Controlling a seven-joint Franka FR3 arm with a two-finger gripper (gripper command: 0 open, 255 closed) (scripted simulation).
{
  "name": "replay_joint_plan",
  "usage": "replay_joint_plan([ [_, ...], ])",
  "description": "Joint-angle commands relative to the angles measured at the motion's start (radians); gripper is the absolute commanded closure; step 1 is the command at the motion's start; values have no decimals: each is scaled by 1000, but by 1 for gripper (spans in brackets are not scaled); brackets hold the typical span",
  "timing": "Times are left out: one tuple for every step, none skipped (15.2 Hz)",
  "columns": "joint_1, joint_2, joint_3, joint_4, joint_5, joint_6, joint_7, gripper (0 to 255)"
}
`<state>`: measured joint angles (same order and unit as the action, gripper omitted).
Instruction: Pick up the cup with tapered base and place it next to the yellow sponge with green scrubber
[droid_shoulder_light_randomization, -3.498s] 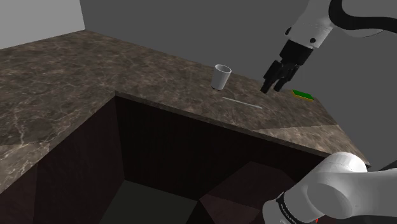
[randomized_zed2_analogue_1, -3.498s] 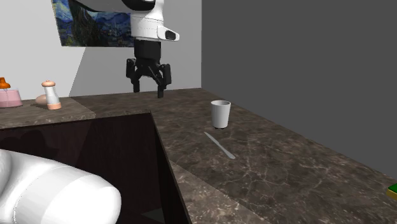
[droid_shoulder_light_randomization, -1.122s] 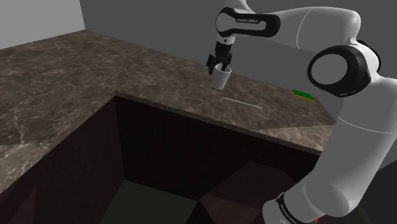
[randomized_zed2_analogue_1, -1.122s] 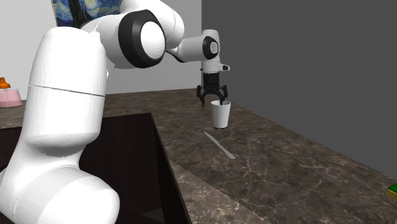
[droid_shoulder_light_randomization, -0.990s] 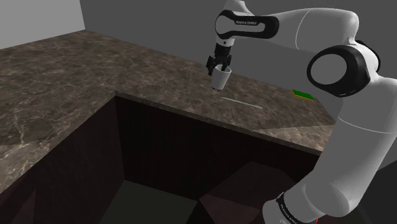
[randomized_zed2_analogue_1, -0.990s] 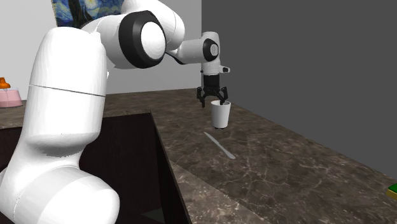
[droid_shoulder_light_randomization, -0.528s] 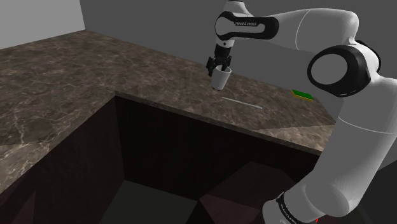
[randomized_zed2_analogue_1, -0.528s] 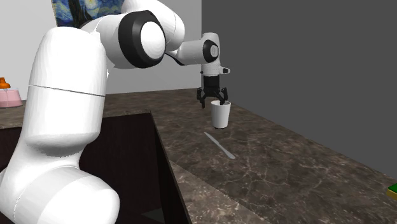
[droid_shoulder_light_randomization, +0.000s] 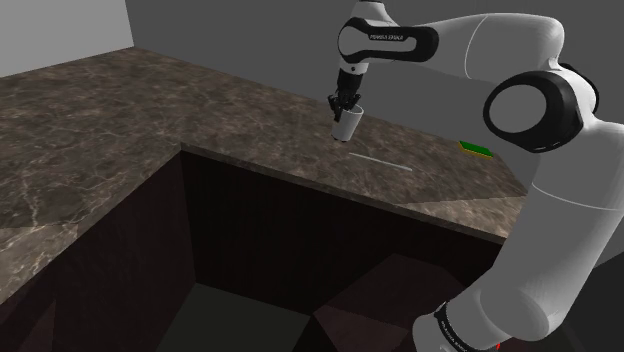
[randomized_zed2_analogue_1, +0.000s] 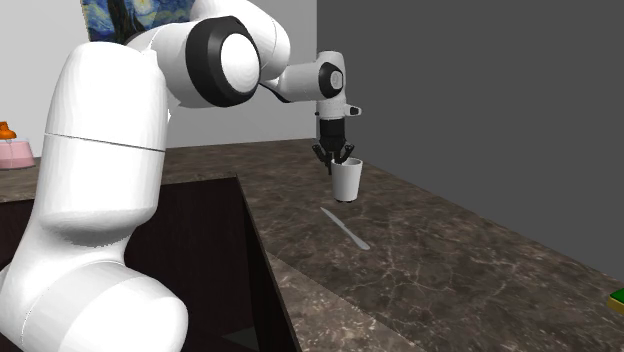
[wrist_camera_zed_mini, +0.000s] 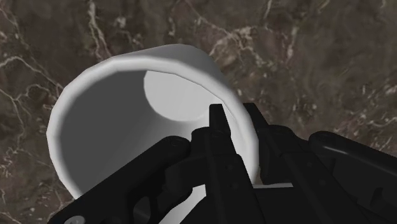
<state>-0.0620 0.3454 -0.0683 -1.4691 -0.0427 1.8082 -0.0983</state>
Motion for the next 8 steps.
replay_joint_plan([
  [0,0,0,-1,0,0,0,255],
  [0,1,0,0,0,0,0,255],
  [-1,1,0,13,0,-13,-1,255],
  [-1,0,0,26,0,-27,-2,255],
  [-1,0,-1,39,0,-40,-2,255],
  [-1,1,-1,53,0,-54,-3,255],
  [-1,1,-1,68,1,-67,-4,255],
  [-1,2,-1,82,1,-81,-4,255],
])
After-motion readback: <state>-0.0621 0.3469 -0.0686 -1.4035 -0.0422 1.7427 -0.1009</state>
